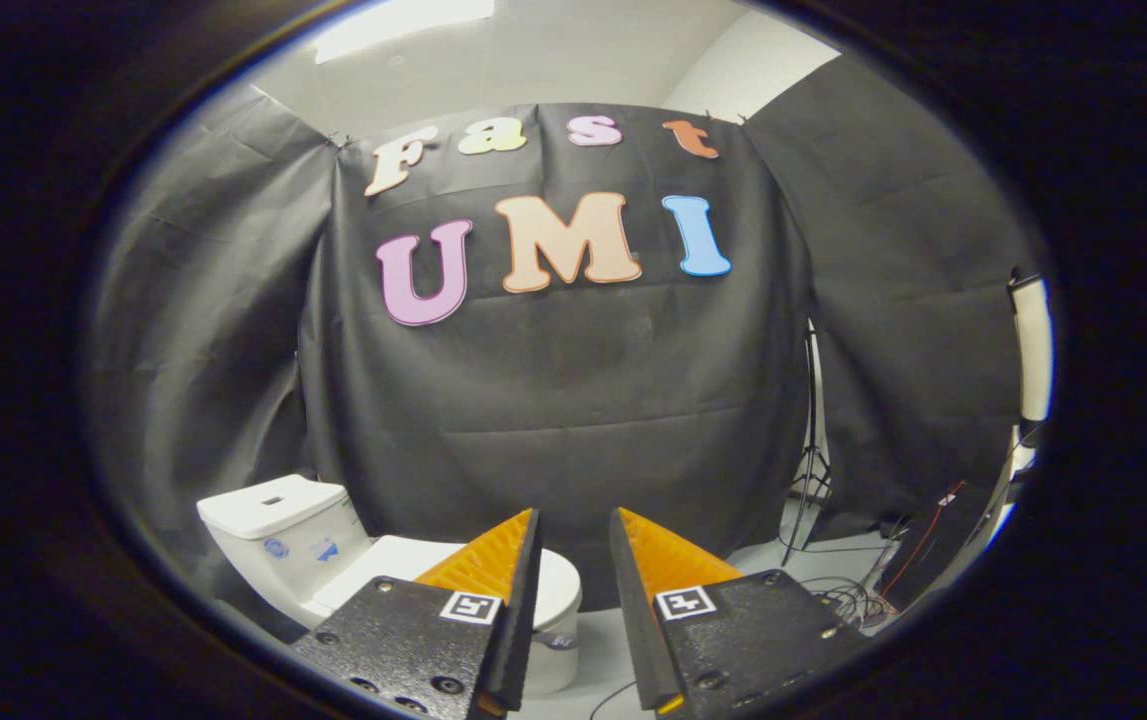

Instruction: Open the toilet lid.

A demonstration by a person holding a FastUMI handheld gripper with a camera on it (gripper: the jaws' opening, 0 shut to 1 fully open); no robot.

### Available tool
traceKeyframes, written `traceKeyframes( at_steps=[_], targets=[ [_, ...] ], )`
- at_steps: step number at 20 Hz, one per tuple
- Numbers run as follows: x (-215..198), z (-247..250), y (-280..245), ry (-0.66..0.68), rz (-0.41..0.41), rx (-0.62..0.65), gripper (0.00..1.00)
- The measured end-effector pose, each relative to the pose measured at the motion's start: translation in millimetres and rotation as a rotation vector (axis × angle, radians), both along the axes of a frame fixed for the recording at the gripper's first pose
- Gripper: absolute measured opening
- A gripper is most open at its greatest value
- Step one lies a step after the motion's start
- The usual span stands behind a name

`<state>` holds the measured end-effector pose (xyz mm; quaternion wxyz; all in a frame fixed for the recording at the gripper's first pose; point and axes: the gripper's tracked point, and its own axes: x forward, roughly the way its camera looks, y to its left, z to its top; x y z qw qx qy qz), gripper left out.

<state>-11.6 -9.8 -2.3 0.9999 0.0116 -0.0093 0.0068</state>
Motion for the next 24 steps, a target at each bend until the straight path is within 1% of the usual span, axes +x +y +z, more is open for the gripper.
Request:
traceKeyframes(
  at_steps=[10,13,15,20,24],
  targets=[
    [6,-8,-2,0.027,0.012,0.049,0.42],
    [10,-12,-4,0.044,0.016,0.082,0.42],
    [13,-15,-7,0.052,0.016,0.107,0.38],
    [19,-17,-7,0.06,0.028,0.17,0.38],
    [32,-20,-4,0.079,0.043,0.215,0.37]
  ],
)
